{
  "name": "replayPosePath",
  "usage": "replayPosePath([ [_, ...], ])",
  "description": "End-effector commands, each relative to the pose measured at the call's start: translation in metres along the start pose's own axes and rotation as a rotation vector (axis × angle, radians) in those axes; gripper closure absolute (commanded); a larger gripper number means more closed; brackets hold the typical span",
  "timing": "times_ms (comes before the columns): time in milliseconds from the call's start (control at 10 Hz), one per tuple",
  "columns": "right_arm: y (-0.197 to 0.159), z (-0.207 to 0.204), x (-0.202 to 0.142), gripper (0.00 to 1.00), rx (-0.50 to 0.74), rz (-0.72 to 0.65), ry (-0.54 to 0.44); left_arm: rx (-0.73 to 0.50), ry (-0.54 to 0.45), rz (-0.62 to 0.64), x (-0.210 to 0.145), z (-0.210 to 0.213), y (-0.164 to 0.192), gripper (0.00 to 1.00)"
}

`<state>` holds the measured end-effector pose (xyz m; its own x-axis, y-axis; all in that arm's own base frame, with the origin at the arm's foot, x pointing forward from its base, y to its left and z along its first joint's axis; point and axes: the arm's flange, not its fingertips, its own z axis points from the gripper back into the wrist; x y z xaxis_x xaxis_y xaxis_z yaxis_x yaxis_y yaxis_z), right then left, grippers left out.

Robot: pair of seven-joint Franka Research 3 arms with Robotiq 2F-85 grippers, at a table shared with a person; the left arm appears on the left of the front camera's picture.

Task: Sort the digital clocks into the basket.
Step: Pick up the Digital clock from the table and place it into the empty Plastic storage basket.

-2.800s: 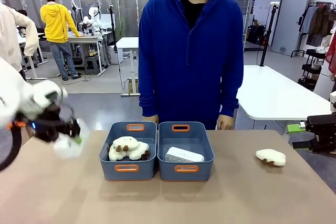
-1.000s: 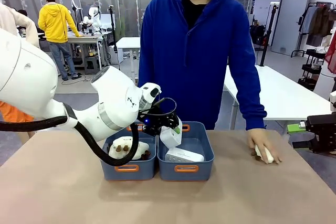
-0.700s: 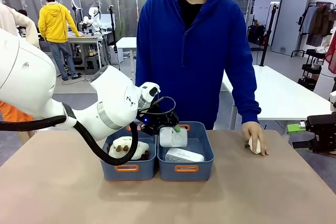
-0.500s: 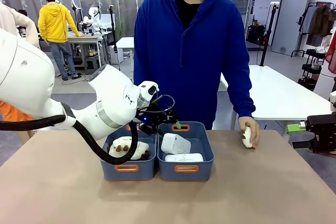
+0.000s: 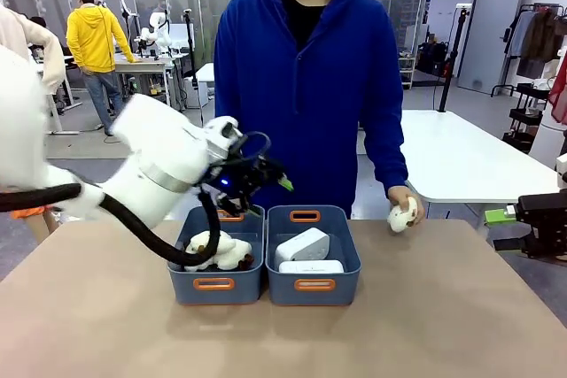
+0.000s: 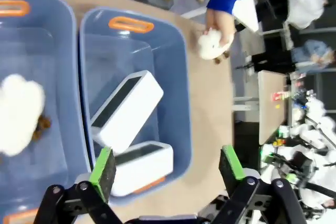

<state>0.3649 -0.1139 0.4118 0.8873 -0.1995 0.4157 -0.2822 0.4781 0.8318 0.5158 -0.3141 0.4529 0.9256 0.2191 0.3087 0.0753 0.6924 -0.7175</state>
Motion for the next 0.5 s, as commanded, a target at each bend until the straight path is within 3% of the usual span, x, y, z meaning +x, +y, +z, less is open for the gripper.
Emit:
replayPosePath([
  [0,0.0,0.002,0.0,0.0,-0.003,0.003,0.012,-0.113,-0.028,0.136,-0.018,0.103,0.047,0.0],
  [200,0.0,0.002,0.0,0.0,-0.003,0.003,0.012,-0.301,-0.029,0.255,-0.017,0.195,0.082,0.0],
  [400,0.0,0.002,0.0,0.0,-0.003,0.003,0.012,-0.46,-0.037,0.308,-0.023,0.255,0.115,0.0],
])
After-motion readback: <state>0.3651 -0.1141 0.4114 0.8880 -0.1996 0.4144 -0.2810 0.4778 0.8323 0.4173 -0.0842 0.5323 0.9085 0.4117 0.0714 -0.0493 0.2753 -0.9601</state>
